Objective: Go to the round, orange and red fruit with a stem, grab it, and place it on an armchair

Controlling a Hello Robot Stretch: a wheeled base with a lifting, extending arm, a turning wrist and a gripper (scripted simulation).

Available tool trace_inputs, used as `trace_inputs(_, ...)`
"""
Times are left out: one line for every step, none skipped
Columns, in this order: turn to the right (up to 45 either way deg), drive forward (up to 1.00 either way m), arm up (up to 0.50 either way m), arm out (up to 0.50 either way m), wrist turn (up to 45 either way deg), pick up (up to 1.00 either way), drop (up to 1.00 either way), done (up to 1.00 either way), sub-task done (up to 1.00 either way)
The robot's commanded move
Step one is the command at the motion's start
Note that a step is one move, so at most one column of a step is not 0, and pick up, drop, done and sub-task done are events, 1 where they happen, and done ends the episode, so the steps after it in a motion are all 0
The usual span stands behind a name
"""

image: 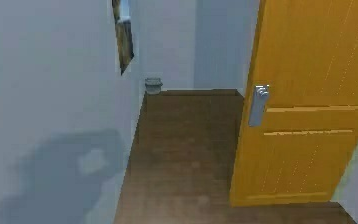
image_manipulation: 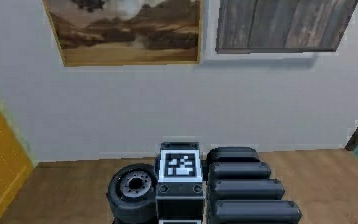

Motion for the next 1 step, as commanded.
trace_inputs(0.0, 1.0, 0.0, 0.0, 0.0, 0.0, 0.0, 0.0, 0.0)
